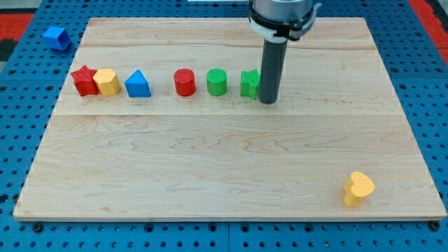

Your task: Push the heart parallel to the green star

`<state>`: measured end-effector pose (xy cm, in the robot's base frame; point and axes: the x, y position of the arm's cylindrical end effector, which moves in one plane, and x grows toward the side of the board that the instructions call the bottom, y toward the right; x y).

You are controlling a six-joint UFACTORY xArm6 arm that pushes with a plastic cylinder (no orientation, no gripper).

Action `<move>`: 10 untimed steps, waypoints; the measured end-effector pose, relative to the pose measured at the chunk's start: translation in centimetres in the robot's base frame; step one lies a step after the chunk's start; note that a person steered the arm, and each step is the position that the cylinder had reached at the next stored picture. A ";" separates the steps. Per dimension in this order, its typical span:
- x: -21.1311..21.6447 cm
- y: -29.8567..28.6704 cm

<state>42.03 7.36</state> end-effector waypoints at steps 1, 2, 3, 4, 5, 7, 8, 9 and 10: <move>5.1 8.2; 4.7 17.2; 6.4 23.1; 14.6 23.7; 19.6 19.7; 16.2 5.2; 12.5 0.9; 13.8 1.7; 13.8 2.5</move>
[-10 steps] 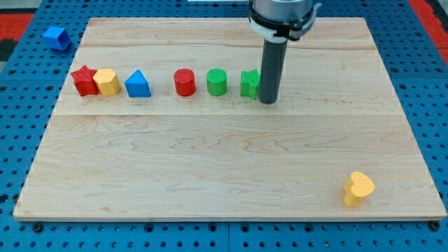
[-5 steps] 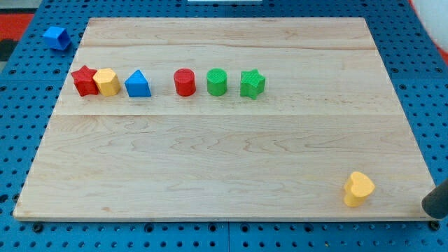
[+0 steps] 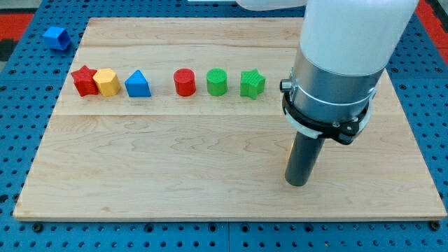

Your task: Push the heart parallel to the green star

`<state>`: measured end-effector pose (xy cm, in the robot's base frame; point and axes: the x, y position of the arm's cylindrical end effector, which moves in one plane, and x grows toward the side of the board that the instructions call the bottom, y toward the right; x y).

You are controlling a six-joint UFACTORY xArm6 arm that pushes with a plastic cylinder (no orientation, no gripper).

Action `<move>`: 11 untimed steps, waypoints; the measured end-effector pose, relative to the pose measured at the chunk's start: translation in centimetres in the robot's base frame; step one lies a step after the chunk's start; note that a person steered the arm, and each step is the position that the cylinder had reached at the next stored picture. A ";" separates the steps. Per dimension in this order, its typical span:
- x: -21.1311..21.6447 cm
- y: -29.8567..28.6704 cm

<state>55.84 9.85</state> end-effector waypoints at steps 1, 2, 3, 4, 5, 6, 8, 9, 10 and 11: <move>-3.5 -0.2; -3.9 0.7; -2.6 3.4; -6.5 3.0; -8.6 1.6; -9.0 1.7; -13.3 0.5; -13.9 0.5; -14.6 0.5; -15.3 0.5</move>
